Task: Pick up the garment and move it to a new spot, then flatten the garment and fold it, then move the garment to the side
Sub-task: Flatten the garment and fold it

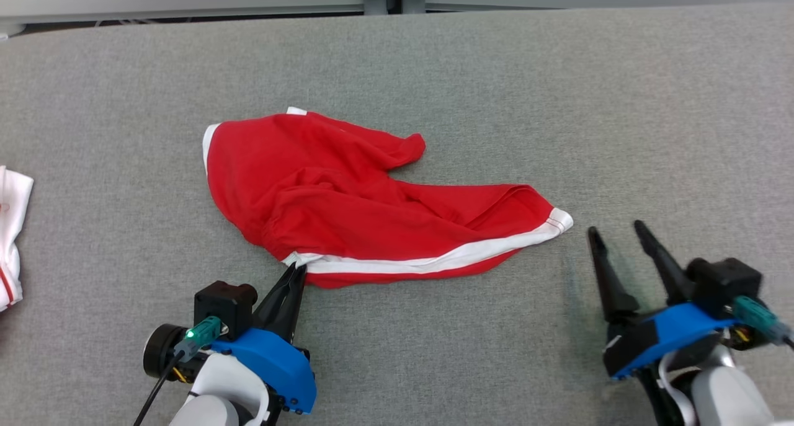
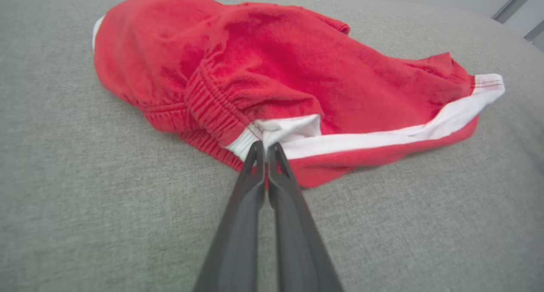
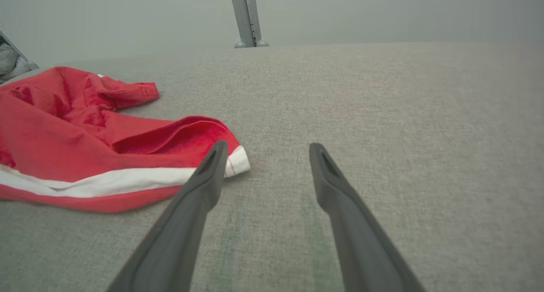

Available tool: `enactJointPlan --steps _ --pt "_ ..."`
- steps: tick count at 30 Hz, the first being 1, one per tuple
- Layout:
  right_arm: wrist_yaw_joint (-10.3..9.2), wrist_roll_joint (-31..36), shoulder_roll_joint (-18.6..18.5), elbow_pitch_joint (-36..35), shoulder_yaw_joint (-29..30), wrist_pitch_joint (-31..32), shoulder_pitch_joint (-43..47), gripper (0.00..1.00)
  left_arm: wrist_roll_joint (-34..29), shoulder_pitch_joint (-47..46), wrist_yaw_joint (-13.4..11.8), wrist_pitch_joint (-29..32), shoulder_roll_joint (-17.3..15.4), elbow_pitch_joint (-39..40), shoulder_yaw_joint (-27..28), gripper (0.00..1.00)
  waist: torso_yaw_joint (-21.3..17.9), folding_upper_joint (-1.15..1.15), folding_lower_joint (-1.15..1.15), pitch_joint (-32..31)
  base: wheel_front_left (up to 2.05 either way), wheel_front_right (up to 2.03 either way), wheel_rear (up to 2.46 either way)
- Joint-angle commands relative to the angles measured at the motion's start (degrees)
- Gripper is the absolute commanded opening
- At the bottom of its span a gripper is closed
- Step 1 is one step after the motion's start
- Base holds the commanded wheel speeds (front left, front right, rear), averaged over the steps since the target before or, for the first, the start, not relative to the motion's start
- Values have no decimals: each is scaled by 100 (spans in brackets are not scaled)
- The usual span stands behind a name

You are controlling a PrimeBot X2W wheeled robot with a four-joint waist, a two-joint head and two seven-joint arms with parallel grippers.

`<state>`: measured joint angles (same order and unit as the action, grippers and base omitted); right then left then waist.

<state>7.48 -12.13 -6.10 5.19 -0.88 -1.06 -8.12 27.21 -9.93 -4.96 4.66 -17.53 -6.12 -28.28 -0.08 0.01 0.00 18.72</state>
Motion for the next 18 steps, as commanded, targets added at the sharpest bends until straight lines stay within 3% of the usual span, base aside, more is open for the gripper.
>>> enactJointPlan --steps 1,10,11,12,13,18 --pt "3 -59 -35 216 -151 11 -184 100 -34 -107 8 -33 -21 50 11 0 55 -1 0 70 0 0 0" --pt "2 -330 -196 1361 -756 -148 -870 100 -61 -241 59 -197 31 147 -57 0 236 -1 0 285 0 0 0" --pt "2 -366 -223 1408 -795 -184 -910 69 -68 -246 62 -237 33 157 -54 0 245 -1 0 295 0 0 0" --pt "2 -406 -249 1447 -837 -214 -937 30 -67 -241 69 -269 33 159 -56 0 251 -1 0 298 0 0 0" --pt "2 -452 -266 1466 -876 -236 -946 0 -76 -238 77 -333 30 183 -50 0 256 -1 0 299 0 0 0" --pt "3 -703 -405 1051 -951 -447 -981 0 -176 -266 6 -582 -66 464 30 0 232 -1 0 195 0 0 0"
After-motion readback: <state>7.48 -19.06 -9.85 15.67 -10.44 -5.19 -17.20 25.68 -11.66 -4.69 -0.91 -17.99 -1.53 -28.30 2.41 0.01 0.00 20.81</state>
